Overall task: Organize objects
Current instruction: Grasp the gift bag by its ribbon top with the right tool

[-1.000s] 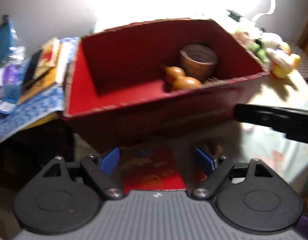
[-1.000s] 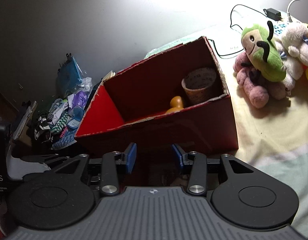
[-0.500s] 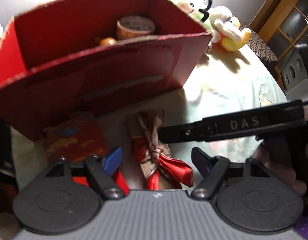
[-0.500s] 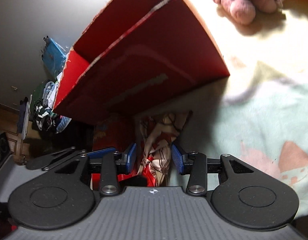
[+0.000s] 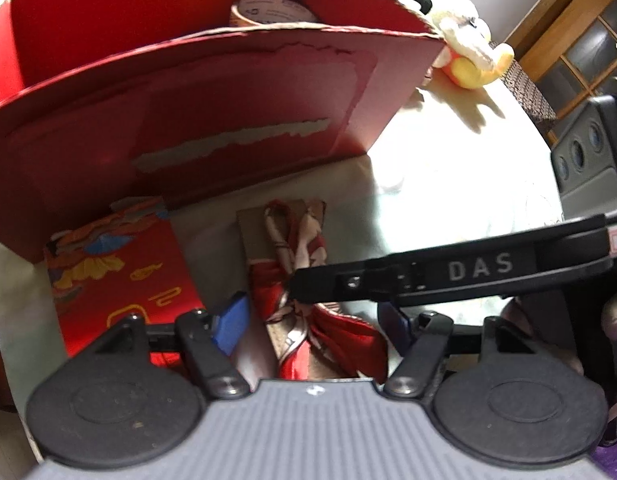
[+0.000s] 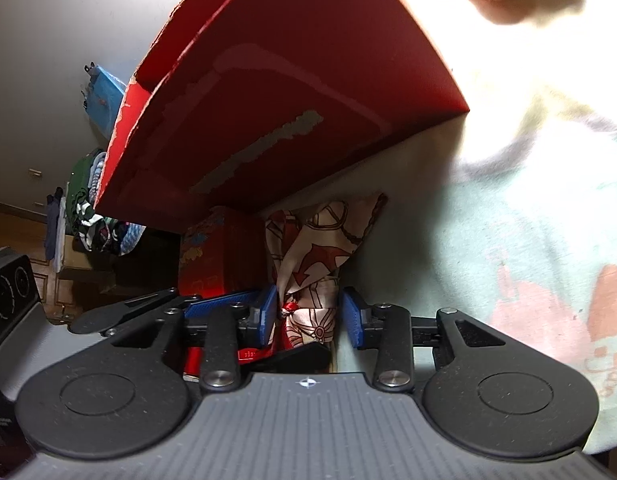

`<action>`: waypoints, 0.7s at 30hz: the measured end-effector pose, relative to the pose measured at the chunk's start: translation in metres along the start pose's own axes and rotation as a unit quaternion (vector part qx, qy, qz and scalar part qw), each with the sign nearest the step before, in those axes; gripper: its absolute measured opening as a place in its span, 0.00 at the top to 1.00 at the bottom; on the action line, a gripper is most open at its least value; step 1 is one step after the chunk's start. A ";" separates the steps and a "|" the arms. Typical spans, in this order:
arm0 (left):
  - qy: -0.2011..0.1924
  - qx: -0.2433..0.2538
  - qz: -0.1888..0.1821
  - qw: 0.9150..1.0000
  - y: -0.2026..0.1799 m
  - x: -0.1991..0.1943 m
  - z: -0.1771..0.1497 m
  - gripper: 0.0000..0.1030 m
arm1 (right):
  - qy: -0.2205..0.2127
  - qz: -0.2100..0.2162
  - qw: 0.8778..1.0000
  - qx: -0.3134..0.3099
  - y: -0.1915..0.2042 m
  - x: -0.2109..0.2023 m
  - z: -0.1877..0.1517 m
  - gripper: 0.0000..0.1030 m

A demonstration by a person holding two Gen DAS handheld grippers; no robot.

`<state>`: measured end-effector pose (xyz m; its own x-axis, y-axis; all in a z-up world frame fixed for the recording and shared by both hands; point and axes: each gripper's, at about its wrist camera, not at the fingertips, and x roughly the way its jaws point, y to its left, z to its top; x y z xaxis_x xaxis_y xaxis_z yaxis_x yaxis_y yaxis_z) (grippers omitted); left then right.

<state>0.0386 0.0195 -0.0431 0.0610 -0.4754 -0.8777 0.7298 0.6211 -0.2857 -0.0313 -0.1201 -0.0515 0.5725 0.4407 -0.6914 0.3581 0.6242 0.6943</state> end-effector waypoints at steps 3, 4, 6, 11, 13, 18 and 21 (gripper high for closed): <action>0.019 -0.008 -0.008 1.000 0.003 0.008 -0.001 0.31 | 0.011 0.001 1.000 -0.001 0.001 0.006 0.000 0.62; 0.016 -0.007 -0.009 1.000 0.003 0.008 -0.001 0.31 | 0.017 0.003 1.000 -0.001 0.000 0.009 0.000 0.62; 0.017 -0.003 -0.006 1.000 0.003 0.010 0.000 0.31 | 0.023 0.009 1.000 0.000 0.000 0.012 0.000 0.63; 0.018 0.003 -0.002 1.000 0.002 0.013 0.001 0.30 | 0.021 0.013 1.000 0.009 -0.005 0.010 0.000 0.67; 0.019 0.004 -0.004 1.000 0.001 0.015 0.003 0.31 | 0.019 0.013 1.000 0.011 -0.006 0.008 0.000 0.68; 0.021 0.018 -0.016 0.999 -0.008 0.017 0.008 0.34 | 0.007 0.006 1.000 0.022 -0.015 -0.005 -0.003 0.69; 0.021 0.041 -0.023 0.999 -0.017 0.017 0.014 0.34 | -0.008 0.004 0.999 0.033 -0.021 -0.017 -0.002 0.69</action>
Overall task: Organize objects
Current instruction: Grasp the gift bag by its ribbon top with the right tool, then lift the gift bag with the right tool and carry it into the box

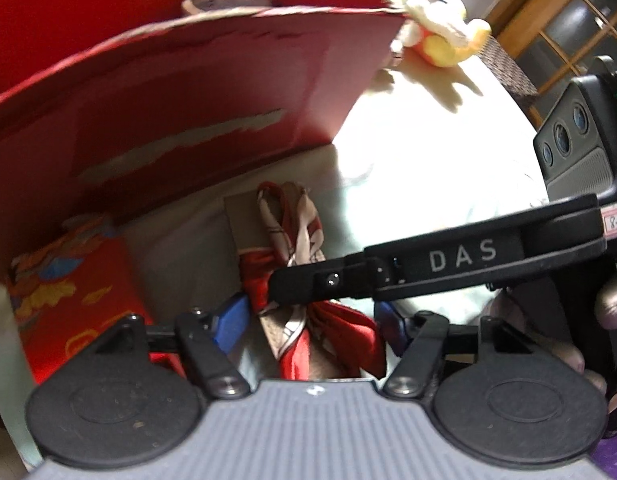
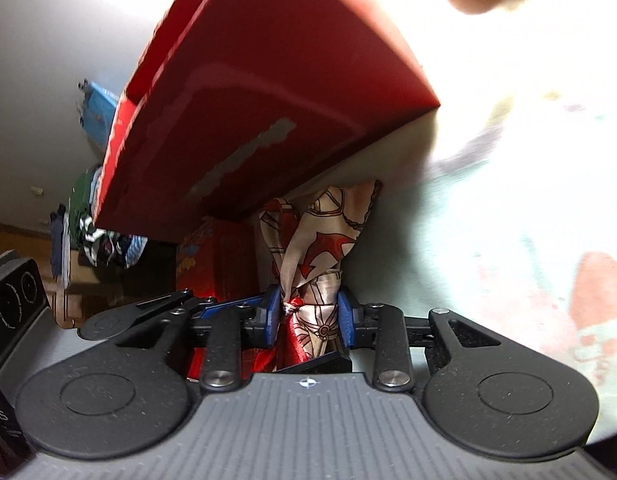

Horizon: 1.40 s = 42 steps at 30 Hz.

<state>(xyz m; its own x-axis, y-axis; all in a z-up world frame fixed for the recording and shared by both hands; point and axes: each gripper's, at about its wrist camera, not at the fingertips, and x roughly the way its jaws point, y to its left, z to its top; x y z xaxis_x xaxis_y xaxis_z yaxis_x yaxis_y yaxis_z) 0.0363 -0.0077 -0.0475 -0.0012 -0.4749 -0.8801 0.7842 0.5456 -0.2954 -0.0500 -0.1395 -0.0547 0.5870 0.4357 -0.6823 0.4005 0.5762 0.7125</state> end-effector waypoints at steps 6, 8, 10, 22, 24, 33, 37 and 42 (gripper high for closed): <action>-0.008 0.059 -0.017 0.998 -0.027 -0.006 0.016 0.34 | -0.043 -0.005 0.999 0.021 -0.010 -0.035 -0.001 0.69; -0.015 0.078 -0.025 0.997 -0.036 -0.009 0.021 0.33 | -0.060 -0.006 0.998 0.028 -0.013 -0.050 -0.001 0.69; -0.024 0.095 -0.033 0.995 -0.045 -0.014 0.028 0.33 | -0.080 -0.008 0.996 0.030 -0.014 -0.063 -0.002 0.69; -0.140 0.155 -0.058 0.976 -0.083 -0.076 0.076 0.32 | -0.210 -0.009 0.977 -0.044 0.025 -0.128 0.028 0.69; -0.165 0.153 -0.051 0.973 -0.080 -0.090 0.085 0.32 | -0.223 0.000 0.973 -0.065 0.038 -0.132 0.039 0.69; -0.246 0.104 0.005 0.963 -0.041 -0.148 0.109 0.32 | -0.227 0.041 0.959 -0.162 0.115 -0.114 0.091 0.69; -0.255 0.065 0.033 0.964 -0.016 -0.153 0.116 0.32 | -0.198 0.052 0.960 -0.190 0.135 -0.087 0.112 0.69; -0.234 0.017 0.057 0.970 0.017 -0.140 0.116 0.32 | -0.142 0.044 0.967 -0.208 0.147 -0.047 0.130 0.68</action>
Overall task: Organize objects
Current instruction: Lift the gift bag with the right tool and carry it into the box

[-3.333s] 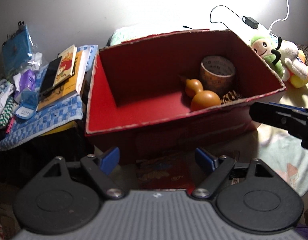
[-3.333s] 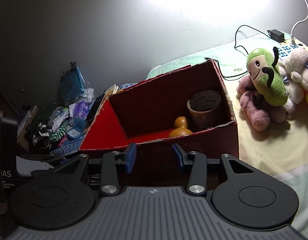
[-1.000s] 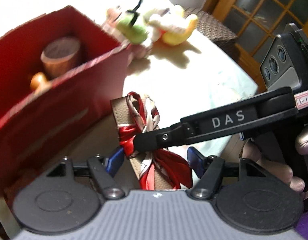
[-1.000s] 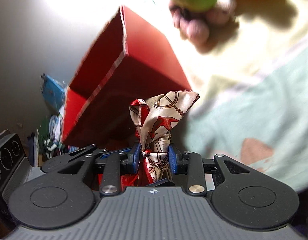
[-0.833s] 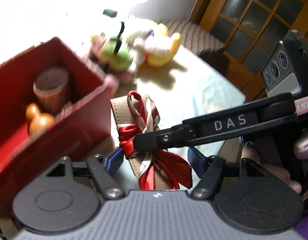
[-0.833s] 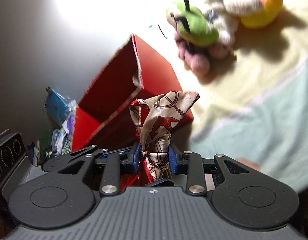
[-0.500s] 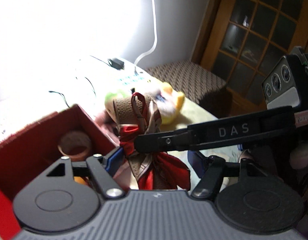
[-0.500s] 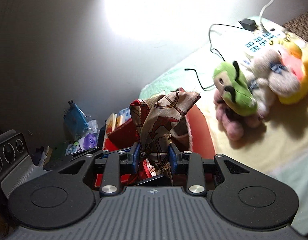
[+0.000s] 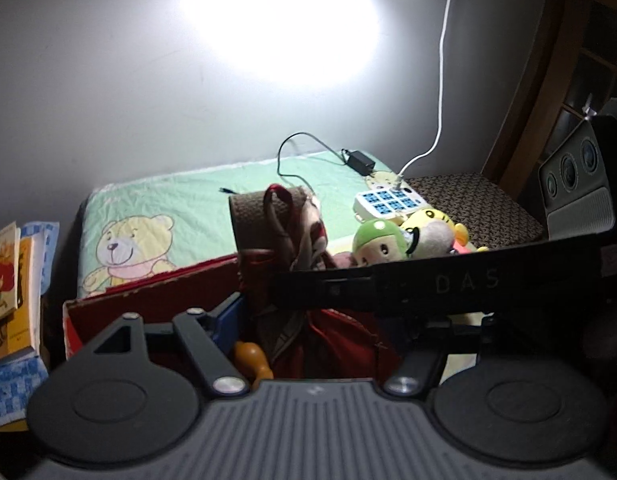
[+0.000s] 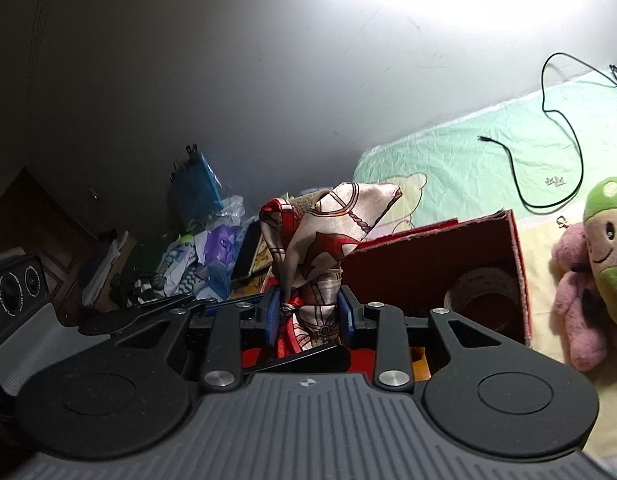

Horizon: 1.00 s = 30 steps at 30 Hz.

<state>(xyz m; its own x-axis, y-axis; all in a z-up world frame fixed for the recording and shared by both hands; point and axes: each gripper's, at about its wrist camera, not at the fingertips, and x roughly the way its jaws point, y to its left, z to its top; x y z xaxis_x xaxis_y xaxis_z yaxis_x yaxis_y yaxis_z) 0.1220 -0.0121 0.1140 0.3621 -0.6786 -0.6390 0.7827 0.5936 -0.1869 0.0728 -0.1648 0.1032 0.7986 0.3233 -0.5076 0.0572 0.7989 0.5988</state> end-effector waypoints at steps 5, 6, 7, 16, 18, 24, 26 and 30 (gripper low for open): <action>0.045 -0.048 0.008 0.998 0.029 0.029 -0.019 0.32 | 0.070 -0.017 0.997 0.006 -0.006 0.044 -0.003 0.68; 0.054 -0.058 0.008 0.997 0.037 0.033 -0.023 0.32 | 0.081 -0.021 0.996 0.005 -0.008 0.052 -0.004 0.68; 0.063 -0.065 0.009 0.996 0.042 0.038 -0.027 0.32 | 0.093 -0.024 0.995 0.007 -0.010 0.059 -0.006 0.68; 0.133 -0.106 0.027 0.985 0.071 0.086 -0.045 0.32 | 0.187 -0.050 0.981 0.012 -0.026 0.113 -0.008 0.68; 0.147 -0.115 0.028 0.982 0.076 0.096 -0.049 0.32 | 0.203 -0.054 0.978 0.014 -0.031 0.122 -0.010 0.68; 0.178 -0.127 0.032 0.975 0.081 0.114 -0.056 0.32 | 0.231 -0.061 0.971 0.008 -0.041 0.136 -0.012 0.68; 0.185 -0.128 0.036 0.974 0.082 0.116 -0.056 0.32 | 0.235 -0.057 0.970 0.013 -0.045 0.138 -0.012 0.68; 0.199 -0.124 0.048 0.971 0.081 0.120 -0.054 0.34 | 0.240 -0.054 0.969 0.015 -0.049 0.141 -0.013 0.68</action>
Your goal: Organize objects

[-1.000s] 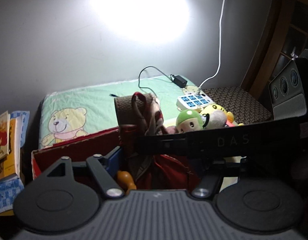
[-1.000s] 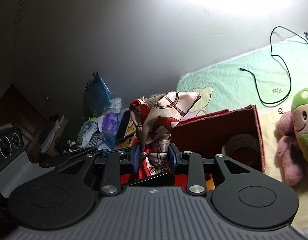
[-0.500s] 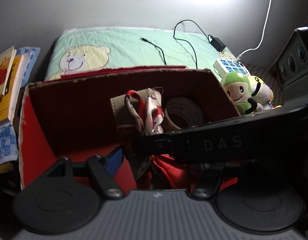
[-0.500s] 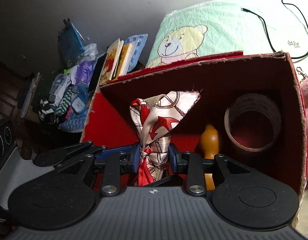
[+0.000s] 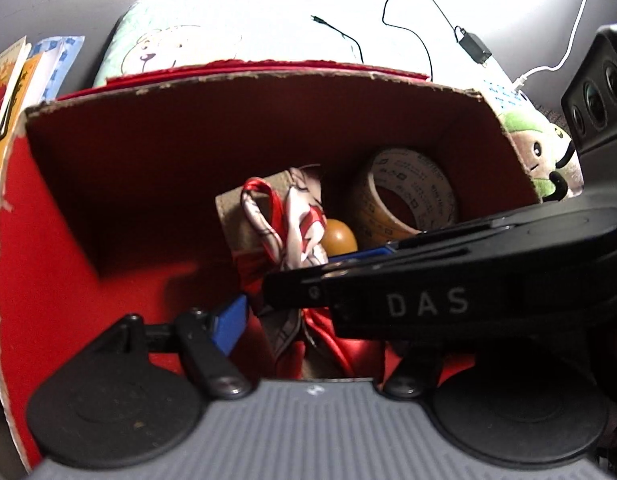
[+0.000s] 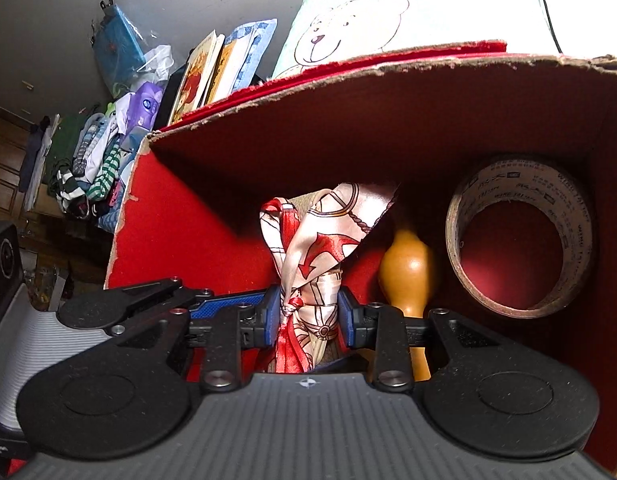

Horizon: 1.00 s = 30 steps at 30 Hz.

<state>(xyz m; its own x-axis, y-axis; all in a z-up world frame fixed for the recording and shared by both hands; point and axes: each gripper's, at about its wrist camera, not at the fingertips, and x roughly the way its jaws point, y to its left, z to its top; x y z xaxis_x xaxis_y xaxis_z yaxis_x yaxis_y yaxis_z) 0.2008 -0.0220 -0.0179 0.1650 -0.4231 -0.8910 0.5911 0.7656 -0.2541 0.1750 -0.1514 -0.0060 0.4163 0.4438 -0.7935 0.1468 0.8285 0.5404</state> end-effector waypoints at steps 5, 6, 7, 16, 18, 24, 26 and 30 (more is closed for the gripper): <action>0.012 -0.002 0.011 1.000 0.000 0.003 0.002 0.35 | 0.004 -0.007 1.000 0.003 0.000 0.003 -0.001 0.68; 0.018 -0.006 0.013 1.000 0.001 0.004 0.002 0.35 | 0.004 -0.011 1.000 0.004 0.000 0.004 -0.001 0.68; 0.022 -0.008 0.015 1.000 0.001 0.005 0.002 0.35 | 0.002 -0.014 1.000 0.005 0.000 0.003 -0.001 0.68; 0.019 -0.009 0.034 0.999 -0.001 0.006 0.000 0.35 | 0.003 -0.040 0.999 0.030 -0.003 0.007 0.000 0.68; 0.017 -0.009 0.035 0.999 -0.001 0.006 0.000 0.35 | 0.005 -0.045 0.998 0.036 -0.004 0.008 0.000 0.68; 0.017 -0.010 0.037 0.999 -0.003 0.009 0.001 0.35 | 0.009 -0.043 0.998 0.037 -0.006 0.011 0.002 0.68; 0.017 -0.011 0.037 0.999 -0.002 0.010 0.001 0.35 | 0.010 -0.036 0.998 0.041 -0.008 0.011 0.002 0.68; 0.020 -0.014 0.038 0.999 -0.002 0.013 0.000 0.34 | 0.010 -0.039 0.998 0.051 -0.009 0.011 0.003 0.68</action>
<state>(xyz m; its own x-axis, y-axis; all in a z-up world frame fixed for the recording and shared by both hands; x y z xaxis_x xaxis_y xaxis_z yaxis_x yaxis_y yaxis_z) 0.2014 -0.0292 -0.0288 0.1768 -0.3430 -0.9226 0.5549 0.8089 -0.1944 0.1808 -0.1550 -0.0193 0.3814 0.3871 -0.8395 0.2696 0.8220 0.5016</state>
